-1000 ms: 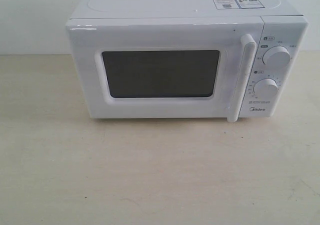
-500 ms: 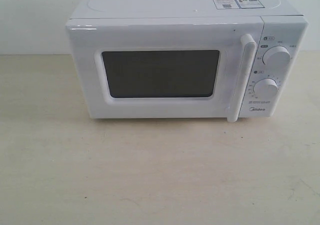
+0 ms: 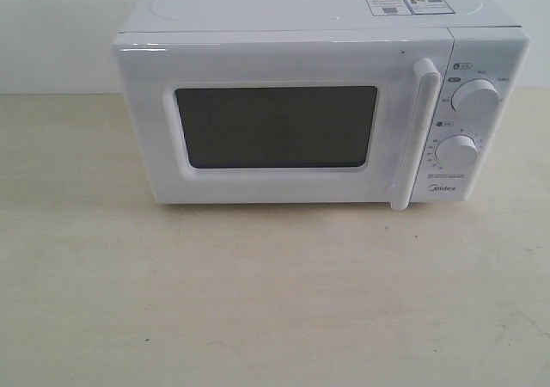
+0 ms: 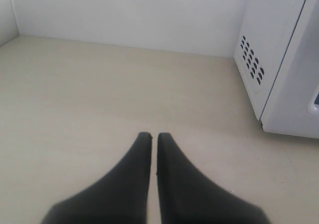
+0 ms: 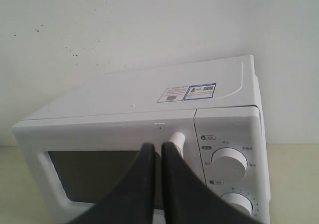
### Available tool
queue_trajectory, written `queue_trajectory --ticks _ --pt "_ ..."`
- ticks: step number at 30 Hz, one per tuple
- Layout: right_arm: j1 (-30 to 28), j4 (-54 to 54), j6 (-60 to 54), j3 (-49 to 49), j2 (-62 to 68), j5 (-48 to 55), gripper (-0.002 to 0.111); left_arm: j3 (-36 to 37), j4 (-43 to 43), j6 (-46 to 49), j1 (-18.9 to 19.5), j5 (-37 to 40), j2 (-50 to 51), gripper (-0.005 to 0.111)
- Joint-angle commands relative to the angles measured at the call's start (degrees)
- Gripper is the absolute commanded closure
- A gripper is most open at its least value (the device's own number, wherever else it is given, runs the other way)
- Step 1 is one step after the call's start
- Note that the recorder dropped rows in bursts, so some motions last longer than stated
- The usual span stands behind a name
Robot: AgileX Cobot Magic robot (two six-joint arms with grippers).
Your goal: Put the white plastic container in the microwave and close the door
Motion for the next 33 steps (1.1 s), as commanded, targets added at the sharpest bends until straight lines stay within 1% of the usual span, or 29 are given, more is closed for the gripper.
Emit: queue_trajectory --ticks 1,12,15,18,23,26,30,33 --pt "-0.18 -0.03 -0.12 0.31 -0.19 0.22 0.106 0.21 0.27 0.37 -0.02 0.04 -0.14 0.102" --pt "-0.18 -0.03 -0.12 0.31 -0.19 0.22 0.106 0.21 0.27 0.37 -0.02 0.04 -0.14 0.102" --pt "-0.32 -0.03 1.73 0.31 -0.3 0.61 0.106 0.21 0.27 0.37 -0.02 0.04 -0.14 0.102" --pt "-3.84 -0.03 4.64 0.82 -0.4 2.66 0.106 0.21 0.27 0.37 -0.02 0.04 -0.14 0.102" --pt "-10.38 -0.03 6.62 5.45 -0.4 12.51 0.106 0.21 0.27 0.37 -0.02 0.04 -0.14 0.102" --pt "-13.85 -0.03 7.59 8.62 -1.02 15.84 0.106 0.21 0.27 0.37 -0.02 0.04 -0.14 0.102" --pt "-16.05 -0.03 8.34 12.03 -4.02 16.38 0.106 0.21 0.27 0.37 -0.02 0.04 -0.14 0.102" --pt "-16.23 -0.03 8.34 13.2 -7.46 14.66 0.106 0.21 0.27 0.37 -0.02 -0.07 -0.14 0.102"
